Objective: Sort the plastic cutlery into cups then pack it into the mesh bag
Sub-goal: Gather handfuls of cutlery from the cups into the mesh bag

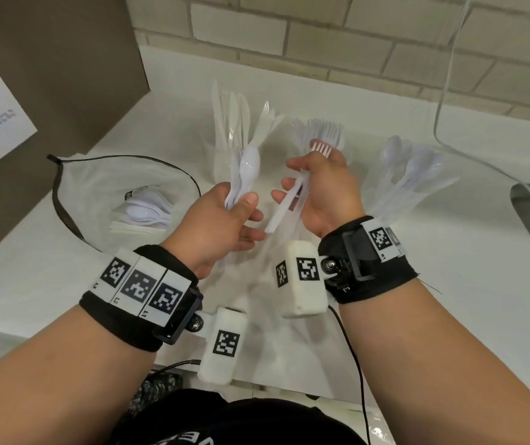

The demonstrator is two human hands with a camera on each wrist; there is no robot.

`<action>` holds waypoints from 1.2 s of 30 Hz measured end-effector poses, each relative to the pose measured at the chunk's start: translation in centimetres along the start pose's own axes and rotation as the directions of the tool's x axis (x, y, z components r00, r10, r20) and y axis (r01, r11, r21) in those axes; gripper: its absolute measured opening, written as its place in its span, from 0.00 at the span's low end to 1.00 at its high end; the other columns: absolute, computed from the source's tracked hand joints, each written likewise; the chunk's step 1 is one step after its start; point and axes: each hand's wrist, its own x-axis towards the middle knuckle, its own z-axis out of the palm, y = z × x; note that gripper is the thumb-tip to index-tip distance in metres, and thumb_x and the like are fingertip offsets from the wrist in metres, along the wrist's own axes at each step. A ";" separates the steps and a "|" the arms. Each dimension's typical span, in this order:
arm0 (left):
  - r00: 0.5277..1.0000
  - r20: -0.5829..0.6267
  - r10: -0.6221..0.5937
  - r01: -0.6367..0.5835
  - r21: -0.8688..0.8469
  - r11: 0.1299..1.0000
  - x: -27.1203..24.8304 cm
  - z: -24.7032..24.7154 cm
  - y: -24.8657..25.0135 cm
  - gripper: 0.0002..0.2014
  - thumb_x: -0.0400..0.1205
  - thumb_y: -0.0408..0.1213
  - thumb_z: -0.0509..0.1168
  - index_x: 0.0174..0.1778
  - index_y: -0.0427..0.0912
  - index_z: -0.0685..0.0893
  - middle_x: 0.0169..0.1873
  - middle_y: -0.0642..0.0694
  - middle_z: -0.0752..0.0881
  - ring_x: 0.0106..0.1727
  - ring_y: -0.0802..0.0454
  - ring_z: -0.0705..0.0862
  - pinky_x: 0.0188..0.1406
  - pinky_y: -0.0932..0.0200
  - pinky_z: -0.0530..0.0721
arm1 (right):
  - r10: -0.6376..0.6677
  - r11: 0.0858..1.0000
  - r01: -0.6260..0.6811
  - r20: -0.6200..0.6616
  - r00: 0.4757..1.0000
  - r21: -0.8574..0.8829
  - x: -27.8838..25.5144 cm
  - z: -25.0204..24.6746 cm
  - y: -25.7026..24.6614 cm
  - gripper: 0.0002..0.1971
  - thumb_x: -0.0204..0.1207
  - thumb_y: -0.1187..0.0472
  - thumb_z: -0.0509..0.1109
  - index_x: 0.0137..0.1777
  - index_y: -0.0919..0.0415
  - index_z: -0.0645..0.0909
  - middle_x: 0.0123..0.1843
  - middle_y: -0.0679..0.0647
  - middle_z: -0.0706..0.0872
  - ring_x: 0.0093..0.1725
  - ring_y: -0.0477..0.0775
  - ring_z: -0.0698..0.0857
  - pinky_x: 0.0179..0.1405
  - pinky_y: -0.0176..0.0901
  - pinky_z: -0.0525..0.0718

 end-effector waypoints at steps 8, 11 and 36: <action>0.999 0.041 -0.002 0.000 0.060 0.998 -0.5 -0.4 0.5 0.18 0.85 0.50 0.59 0.58 0.37 0.79 0.31 0.48 0.75 0.23 0.55 0.68 0.23 0.59 0.73 | -0.630 0.777 0.625 -0.113 0.768 -0.082 1.0 0.1 -7.2 0.24 0.73 0.73 0.62 0.70 0.67 0.66 0.43 0.56 0.79 0.23 0.53 0.72 0.22 0.41 0.77; 0.999 0.041 -0.008 0.006 0.045 0.999 -0.6 -0.5 0.6 0.16 0.84 0.50 0.60 0.55 0.41 0.81 0.31 0.48 0.75 0.23 0.56 0.69 0.23 0.60 0.73 | -0.789 0.613 0.777 -0.075 0.609 -0.141 2.3 -0.3 -8.8 0.25 0.72 0.71 0.63 0.70 0.64 0.65 0.60 0.70 0.77 0.26 0.53 0.74 0.26 0.44 0.81; 0.992 0.095 -0.079 0.089 -0.100 0.991 0.0 0.2 0.3 0.11 0.88 0.43 0.56 0.54 0.43 0.82 0.33 0.49 0.77 0.27 0.54 0.72 0.26 0.59 0.74 | -0.749 0.645 0.703 -0.062 0.660 -0.301 7.9 -2.4 -6.3 0.24 0.72 0.72 0.63 0.63 0.46 0.70 0.43 0.56 0.80 0.33 0.52 0.81 0.32 0.46 0.87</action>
